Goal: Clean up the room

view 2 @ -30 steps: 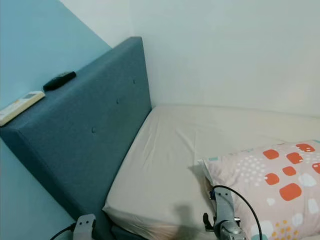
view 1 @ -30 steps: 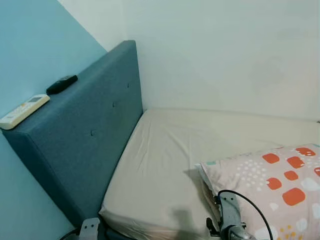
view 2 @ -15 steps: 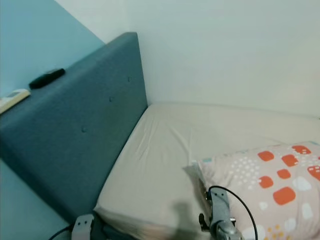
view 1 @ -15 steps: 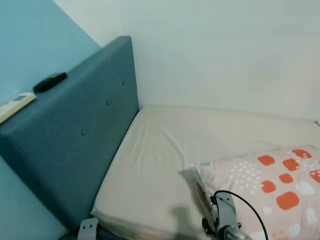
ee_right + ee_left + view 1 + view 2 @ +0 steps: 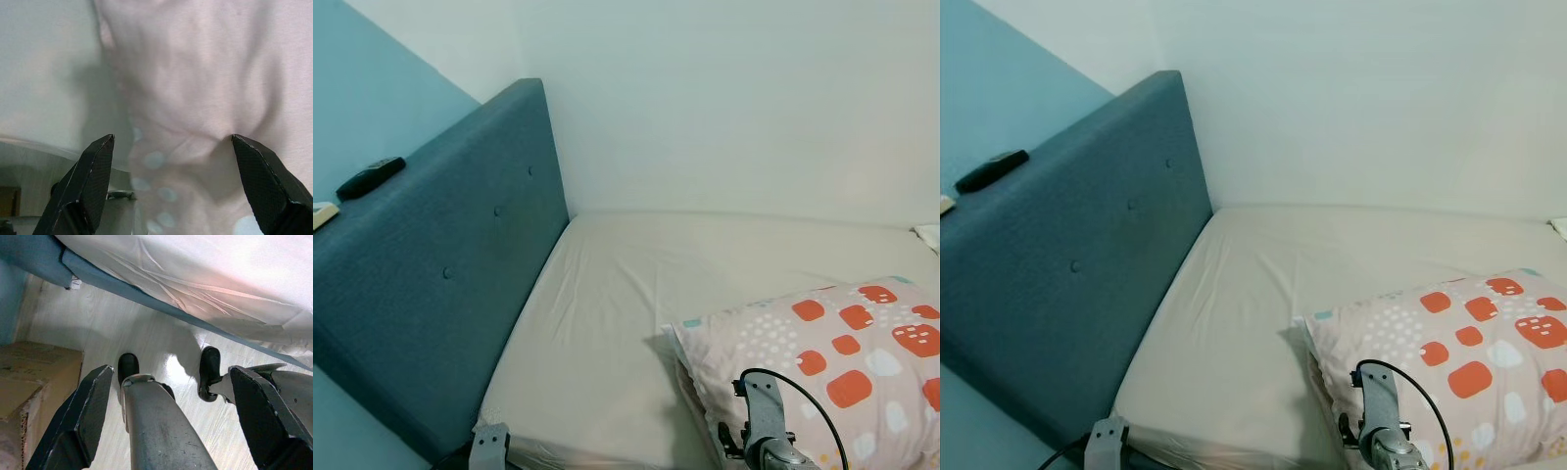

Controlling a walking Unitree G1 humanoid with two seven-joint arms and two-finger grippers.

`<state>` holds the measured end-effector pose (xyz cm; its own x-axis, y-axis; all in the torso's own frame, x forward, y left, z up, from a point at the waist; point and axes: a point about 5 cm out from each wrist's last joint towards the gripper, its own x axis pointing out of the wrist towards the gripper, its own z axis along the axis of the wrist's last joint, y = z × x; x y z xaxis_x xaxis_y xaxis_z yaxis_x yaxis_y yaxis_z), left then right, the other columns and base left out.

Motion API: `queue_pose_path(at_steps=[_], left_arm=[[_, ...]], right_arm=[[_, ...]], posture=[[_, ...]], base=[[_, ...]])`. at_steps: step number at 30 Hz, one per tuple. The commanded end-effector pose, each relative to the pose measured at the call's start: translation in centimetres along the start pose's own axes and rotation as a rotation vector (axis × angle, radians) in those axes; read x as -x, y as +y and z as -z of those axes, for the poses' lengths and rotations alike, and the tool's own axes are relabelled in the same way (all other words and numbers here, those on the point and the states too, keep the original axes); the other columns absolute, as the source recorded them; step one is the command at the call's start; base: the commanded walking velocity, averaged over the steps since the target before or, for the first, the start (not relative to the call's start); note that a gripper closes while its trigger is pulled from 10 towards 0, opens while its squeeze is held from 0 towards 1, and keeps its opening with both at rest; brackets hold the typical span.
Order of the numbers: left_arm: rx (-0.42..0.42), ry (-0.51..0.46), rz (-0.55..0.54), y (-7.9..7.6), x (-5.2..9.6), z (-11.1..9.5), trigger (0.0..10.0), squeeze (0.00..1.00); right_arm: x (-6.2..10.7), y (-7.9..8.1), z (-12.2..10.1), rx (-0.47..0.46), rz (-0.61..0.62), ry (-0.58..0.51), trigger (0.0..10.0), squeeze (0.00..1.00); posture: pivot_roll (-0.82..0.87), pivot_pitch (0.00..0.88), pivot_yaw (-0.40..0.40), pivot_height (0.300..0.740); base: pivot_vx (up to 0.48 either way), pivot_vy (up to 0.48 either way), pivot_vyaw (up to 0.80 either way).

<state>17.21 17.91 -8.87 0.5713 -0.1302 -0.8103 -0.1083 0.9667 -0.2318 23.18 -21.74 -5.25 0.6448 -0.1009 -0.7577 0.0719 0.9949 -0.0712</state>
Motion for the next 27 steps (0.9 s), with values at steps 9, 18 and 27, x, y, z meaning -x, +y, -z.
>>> queue_pose_path(at_steps=[9,18,27], left_arm=[[0.018,0.005,-0.004,0.2,0.1,0.1,10.0,0.00],[0.081,-0.009,0.037,-0.4,-0.1,-0.2,10.0,0.00],[0.145,-0.059,0.048,-0.3,-0.2,-1.5,10.0,0.00]], right_arm=[[0.0,0.4,0.0,-0.006,-0.003,0.006,10.0,0.00],[0.0,0.2,-0.2,-0.001,0.010,-0.010,10.0,0.00],[0.0,0.1,-0.4,0.010,0.013,-0.016,10.0,0.00]], posture=[[-0.11,0.000,0.038,0.720],[-0.11,0.000,0.034,0.720],[-0.11,0.000,0.030,0.720]], base=[[0.000,0.000,-0.72],[0.000,0.000,-0.34],[0.000,0.000,-0.18]])
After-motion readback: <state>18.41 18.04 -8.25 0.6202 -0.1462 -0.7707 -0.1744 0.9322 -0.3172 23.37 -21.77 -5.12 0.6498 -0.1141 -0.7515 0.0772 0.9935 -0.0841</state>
